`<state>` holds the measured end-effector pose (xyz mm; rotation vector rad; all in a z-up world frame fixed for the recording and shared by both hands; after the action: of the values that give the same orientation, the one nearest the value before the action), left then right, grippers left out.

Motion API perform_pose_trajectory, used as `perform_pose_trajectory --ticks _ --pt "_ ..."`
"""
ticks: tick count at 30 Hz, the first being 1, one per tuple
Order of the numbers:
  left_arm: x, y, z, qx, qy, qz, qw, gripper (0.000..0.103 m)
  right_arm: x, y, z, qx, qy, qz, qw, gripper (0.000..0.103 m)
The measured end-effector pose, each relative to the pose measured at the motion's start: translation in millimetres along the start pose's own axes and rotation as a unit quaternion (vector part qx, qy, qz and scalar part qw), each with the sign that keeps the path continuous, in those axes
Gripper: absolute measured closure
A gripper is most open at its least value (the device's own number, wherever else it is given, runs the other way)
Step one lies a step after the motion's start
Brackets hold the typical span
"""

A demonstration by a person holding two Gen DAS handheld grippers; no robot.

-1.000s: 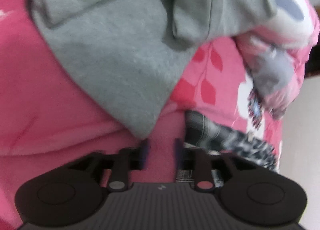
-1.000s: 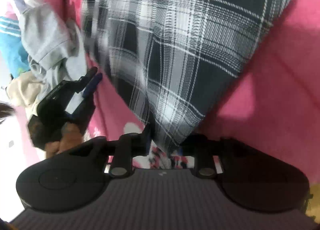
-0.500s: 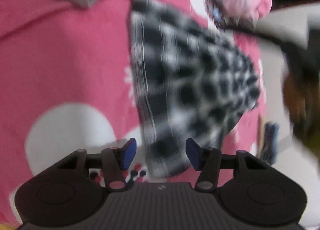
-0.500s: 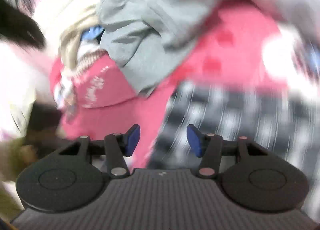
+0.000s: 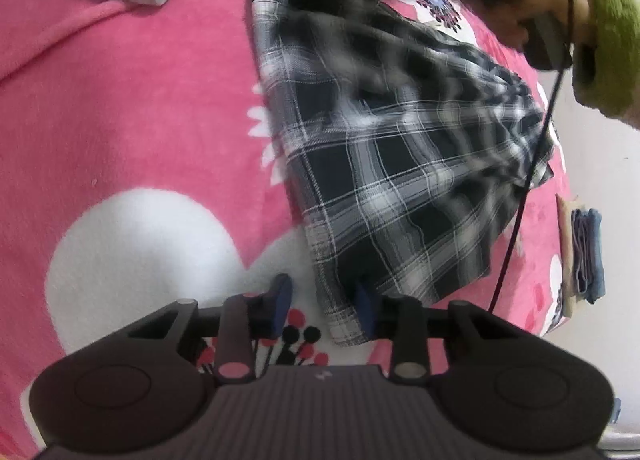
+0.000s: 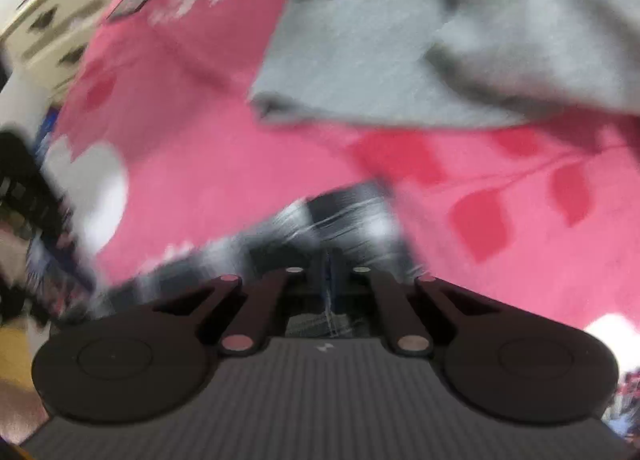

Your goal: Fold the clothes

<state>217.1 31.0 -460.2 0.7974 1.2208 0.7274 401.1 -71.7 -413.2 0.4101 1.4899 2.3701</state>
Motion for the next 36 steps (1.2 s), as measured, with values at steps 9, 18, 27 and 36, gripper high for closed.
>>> perform_pose_trajectory --ticks 9,18,27,36 --pt "-11.0 -4.7 1.5 0.004 0.0 -0.007 1.0 0.058 -39.2 7.2 10.1 -0.029 -0.143 0.056 0.988 0.048" --pt "-17.8 -13.9 -4.2 0.008 -0.008 0.007 0.9999 0.088 -36.0 -16.0 18.5 -0.01 -0.106 0.126 0.986 0.096" --pt "-23.3 -18.5 -7.4 0.026 -0.042 0.015 0.9987 0.092 -39.5 -39.8 8.6 -0.05 -0.114 0.11 0.986 0.096" --pt "-25.4 -20.3 -4.3 0.038 -0.069 0.019 0.9967 0.088 -90.4 56.4 -29.4 -0.176 -0.338 -0.003 0.924 0.083"
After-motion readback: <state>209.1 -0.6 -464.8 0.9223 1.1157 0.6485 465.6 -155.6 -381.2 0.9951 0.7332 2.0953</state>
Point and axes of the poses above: each gripper's, at about its wrist camera, not at the fingertips, and y roughly against the way its jaws point, x to its left, z to its top, the point moved 5 cm from there along -y, roughly the way its jaws point, and after that the axes turned 1 degree about -x, right-handed, at the moved point
